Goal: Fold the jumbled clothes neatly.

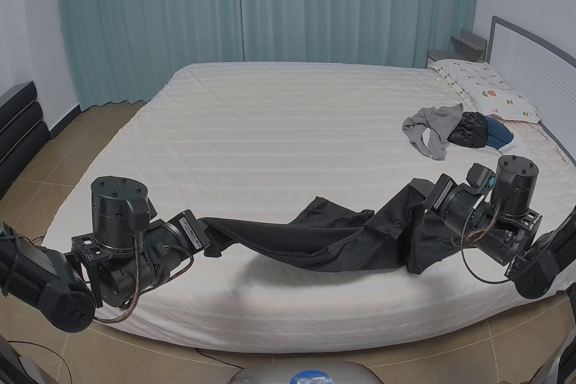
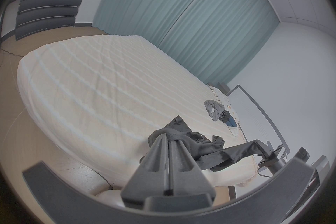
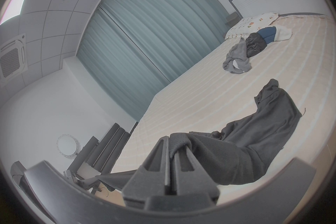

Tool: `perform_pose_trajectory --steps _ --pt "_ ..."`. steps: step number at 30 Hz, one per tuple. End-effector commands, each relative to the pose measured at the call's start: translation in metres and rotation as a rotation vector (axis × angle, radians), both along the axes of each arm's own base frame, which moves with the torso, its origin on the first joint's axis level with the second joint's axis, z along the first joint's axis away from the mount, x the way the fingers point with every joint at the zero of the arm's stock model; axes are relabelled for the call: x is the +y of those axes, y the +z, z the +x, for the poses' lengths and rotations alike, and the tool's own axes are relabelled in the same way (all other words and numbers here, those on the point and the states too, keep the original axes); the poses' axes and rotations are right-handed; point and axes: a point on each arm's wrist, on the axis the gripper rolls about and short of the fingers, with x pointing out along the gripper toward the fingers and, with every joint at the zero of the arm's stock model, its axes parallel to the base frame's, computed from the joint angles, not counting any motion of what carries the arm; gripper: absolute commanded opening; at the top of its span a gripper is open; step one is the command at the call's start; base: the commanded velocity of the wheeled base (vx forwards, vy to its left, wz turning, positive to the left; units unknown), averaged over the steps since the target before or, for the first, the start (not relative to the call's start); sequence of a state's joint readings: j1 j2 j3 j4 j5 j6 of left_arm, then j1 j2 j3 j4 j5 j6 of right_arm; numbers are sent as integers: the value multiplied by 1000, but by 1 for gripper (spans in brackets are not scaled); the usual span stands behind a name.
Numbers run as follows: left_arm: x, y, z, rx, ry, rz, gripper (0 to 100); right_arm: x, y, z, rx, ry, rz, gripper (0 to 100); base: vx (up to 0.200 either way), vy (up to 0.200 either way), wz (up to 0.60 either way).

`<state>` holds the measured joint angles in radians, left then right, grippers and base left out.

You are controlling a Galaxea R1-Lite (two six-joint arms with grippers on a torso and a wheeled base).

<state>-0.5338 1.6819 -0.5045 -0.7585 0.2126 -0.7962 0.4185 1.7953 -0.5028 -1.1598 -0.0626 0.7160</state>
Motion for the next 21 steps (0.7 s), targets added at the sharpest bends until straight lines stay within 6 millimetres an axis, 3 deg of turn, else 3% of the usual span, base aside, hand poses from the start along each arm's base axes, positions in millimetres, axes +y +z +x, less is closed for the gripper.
perform_pose_trajectory --steps 1,5,6,10,12,15,20,21 --pt "3 1 -8 2 -3 -1 0 -11 13 -26 -31 2 11 0 -200 0 0" --pt "4 3 -14 -3 -11 -2 0 -17 20 -39 -49 0 19 0 -200 0 0" --pt "6 8 -23 -20 -20 -8 0 -23 28 -55 -76 4 26 0 -200 0 0" --pt "10 13 -36 -39 -24 -5 0 -28 37 -74 -113 18 38 0 -200 0 0" --pt "15 24 -51 -72 -29 -6 0 -37 50 -93 -157 -8 37 0 -200 0 0" --pt "19 35 -59 -92 -35 -5 0 -43 64 -105 -200 -34 32 0 0 0 0" --pt "27 85 -68 -199 -37 -25 0 -61 131 -139 -366 -69 66 0 0 0 0" --pt "27 85 -68 -199 -37 -25 0 -61 131 -139 -366 -69 66 0 0 0 0"
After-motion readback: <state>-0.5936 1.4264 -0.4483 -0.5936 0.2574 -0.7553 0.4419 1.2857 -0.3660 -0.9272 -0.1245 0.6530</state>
